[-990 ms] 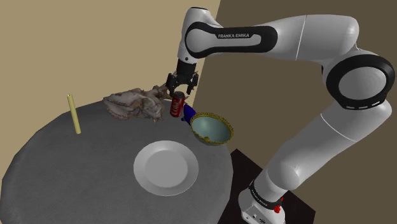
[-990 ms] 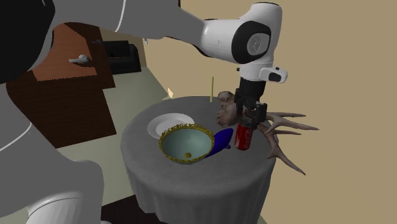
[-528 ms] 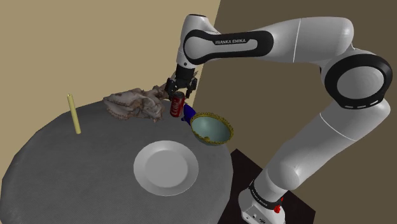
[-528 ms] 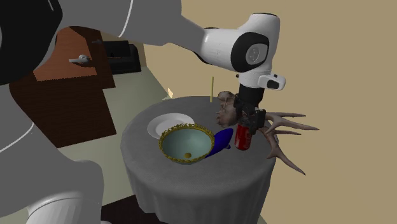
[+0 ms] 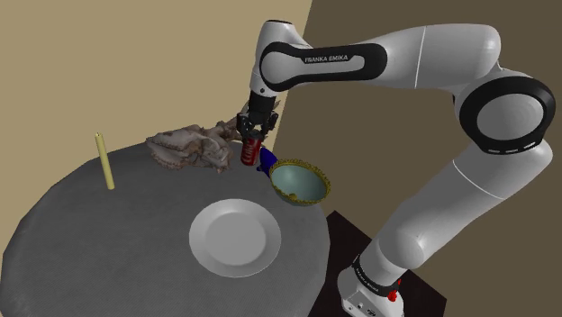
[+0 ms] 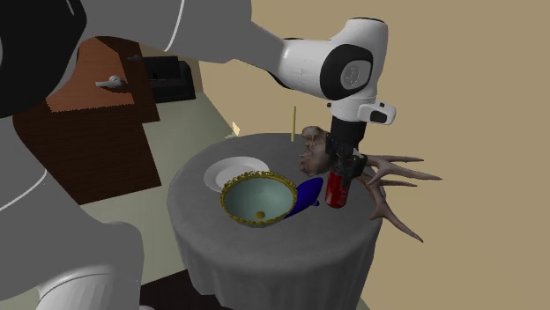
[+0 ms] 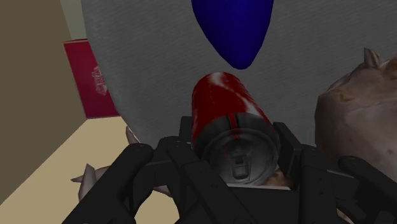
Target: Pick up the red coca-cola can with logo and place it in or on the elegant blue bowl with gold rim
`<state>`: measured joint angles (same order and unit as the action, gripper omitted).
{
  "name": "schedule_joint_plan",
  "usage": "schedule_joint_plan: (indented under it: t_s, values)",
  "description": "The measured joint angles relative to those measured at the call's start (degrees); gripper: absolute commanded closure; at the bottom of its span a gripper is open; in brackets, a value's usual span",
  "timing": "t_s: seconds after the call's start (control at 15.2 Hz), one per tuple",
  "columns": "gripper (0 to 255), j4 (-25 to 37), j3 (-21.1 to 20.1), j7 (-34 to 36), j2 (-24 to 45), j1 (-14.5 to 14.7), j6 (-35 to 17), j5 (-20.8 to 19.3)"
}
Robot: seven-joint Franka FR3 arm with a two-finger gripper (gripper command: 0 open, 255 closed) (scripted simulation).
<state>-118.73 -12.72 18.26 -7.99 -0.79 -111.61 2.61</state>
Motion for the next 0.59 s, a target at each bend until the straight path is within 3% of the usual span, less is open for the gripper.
schedule_joint_plan:
  t_s: [0.59]
  values:
    - [255,1.93,0.00,0.10,-0.37,0.04,2.35,0.07]
